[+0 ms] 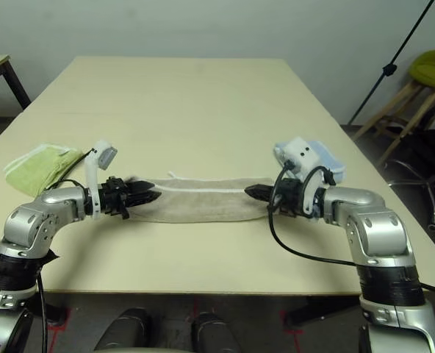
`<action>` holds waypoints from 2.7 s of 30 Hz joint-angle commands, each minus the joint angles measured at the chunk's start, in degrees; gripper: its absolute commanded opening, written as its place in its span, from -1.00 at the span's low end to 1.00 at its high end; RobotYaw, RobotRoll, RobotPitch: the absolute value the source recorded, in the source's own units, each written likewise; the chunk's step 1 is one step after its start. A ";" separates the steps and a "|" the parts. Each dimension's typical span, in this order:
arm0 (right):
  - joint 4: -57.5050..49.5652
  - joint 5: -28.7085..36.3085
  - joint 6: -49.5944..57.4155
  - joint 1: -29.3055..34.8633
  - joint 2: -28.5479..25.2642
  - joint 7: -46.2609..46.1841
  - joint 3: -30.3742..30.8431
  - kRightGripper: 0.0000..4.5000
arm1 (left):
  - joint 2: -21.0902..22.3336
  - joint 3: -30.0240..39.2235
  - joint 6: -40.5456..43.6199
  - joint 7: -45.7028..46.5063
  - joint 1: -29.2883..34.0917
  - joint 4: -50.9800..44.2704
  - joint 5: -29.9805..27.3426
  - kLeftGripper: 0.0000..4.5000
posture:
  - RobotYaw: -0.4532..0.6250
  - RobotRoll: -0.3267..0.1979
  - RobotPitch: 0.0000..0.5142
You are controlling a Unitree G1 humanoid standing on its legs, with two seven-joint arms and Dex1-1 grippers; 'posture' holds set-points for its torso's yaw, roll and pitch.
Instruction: Fold the towel and set it aside.
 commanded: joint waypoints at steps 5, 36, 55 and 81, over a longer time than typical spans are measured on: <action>6.61 -7.03 -7.75 1.57 0.21 -3.05 8.25 -1.00 | -0.39 -2.67 -7.34 3.32 0.71 11.47 5.55 -0.98 | -0.12 0.25 -0.75; 27.00 4.70 0.91 -4.80 -4.73 -4.45 -13.11 -0.25 | 6.09 7.79 -26.02 -3.79 -4.78 28.45 5.90 0.20 | -0.11 0.25 -0.69; 8.60 19.40 46.86 1.54 4.14 -25.66 -30.95 0.98 | 11.42 5.39 -30.37 -35.52 -11.19 31.65 0.01 1.00 | -0.19 0.25 -0.71; 21.79 11.21 25.07 -8.50 11.98 -35.63 -28.84 -0.98 | 12.41 6.92 -34.21 -34.28 -10.19 35.33 0.73 1.00 | -0.12 0.25 -0.78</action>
